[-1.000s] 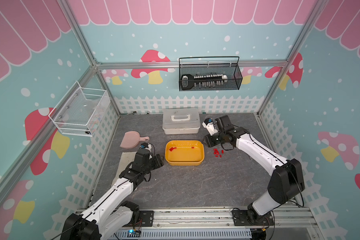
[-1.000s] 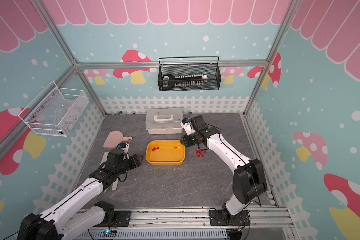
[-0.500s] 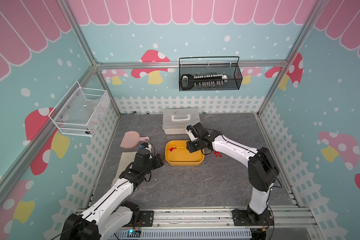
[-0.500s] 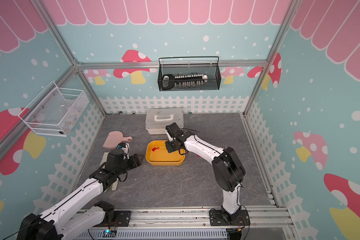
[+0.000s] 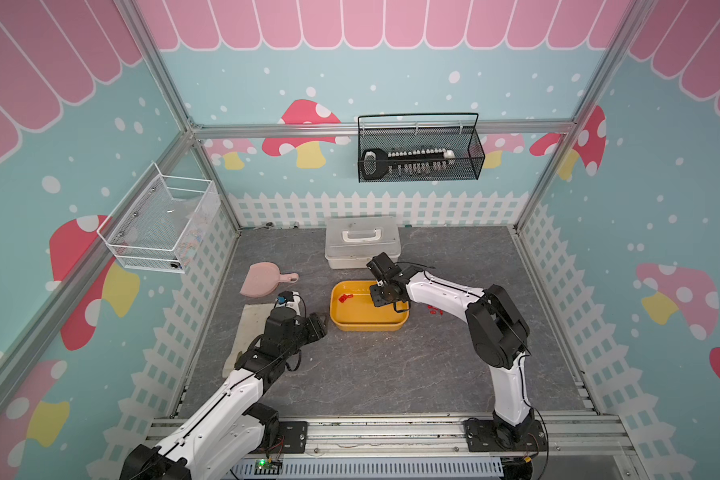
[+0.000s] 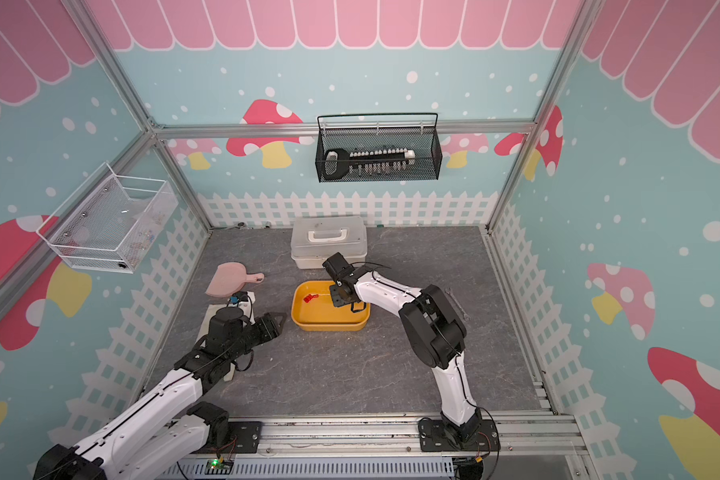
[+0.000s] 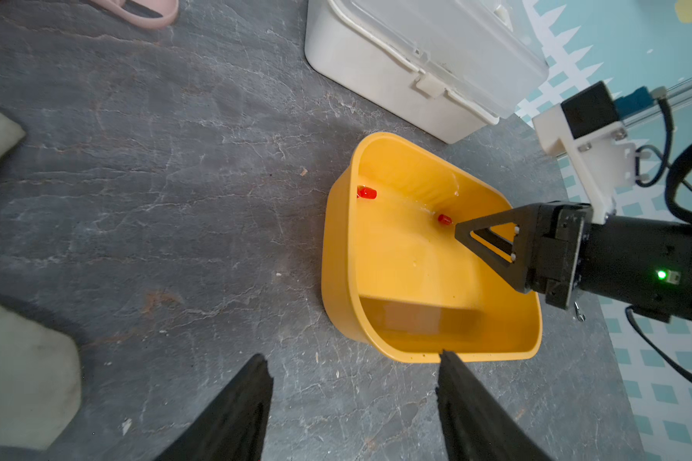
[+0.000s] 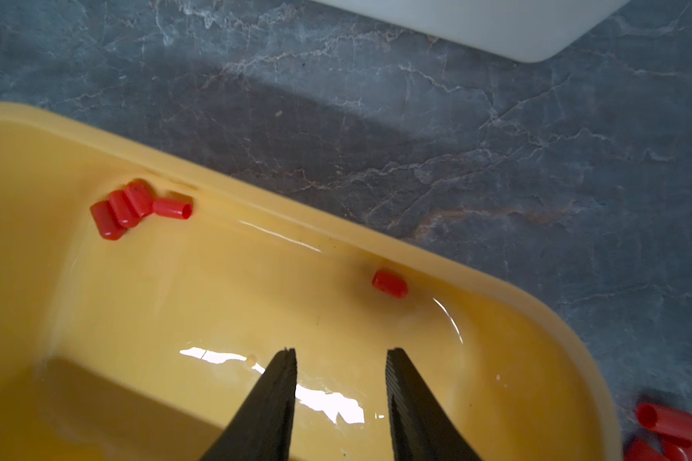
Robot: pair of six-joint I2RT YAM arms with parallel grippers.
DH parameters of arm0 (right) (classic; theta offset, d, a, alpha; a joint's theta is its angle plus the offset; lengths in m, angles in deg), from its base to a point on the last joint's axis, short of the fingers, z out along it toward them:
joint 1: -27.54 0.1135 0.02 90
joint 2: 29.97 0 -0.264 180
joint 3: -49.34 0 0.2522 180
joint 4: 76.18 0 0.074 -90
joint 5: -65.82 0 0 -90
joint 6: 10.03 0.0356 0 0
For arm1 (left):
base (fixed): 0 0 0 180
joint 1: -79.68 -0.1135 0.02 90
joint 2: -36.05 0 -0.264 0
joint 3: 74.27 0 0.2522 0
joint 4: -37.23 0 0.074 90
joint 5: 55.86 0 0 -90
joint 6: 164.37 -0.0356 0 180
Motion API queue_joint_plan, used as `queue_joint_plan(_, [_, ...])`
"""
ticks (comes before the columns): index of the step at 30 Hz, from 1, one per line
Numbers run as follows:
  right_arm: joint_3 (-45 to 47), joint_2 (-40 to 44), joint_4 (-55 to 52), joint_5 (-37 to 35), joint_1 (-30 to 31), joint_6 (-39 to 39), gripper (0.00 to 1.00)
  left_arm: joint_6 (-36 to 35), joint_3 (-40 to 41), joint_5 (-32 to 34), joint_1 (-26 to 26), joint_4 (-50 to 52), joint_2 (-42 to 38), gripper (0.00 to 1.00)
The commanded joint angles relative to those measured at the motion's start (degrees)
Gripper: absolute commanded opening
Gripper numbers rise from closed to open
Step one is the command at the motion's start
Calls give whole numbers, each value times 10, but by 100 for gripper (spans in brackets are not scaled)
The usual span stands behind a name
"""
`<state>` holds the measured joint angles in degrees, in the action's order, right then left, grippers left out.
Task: Take the screw protection sleeves out of the storage box
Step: Pick up the screw protection sleeve from the storage box.
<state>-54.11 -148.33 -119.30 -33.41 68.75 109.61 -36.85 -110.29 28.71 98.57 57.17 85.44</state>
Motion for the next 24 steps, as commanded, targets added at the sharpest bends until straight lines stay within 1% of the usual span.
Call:
queue_joint_plan(1, [-24, -28, -17, -28, -1, 13, 42, 10, 12, -5, 0, -19, -13, 67])
queue_joint_plan(4, [-36, -41, -31, -36, -1, 18, 42, 10, 14, -7, -1, -17, -21, 67])
queue_joint_plan(11, [-28, -45, -24, -38, -8, 36, 42, 11, 25, -10, -8, -15, -36, 67])
queue_joint_plan(16, [-23, -50, -3, -16, -15, 53, 42, 12, 26, -14, -11, -20, -32, 67])
queue_joint_plan(24, [-17, -56, 4, -15, -23, 57, 42, 11, 26, -13, -14, -15, -34, 67])
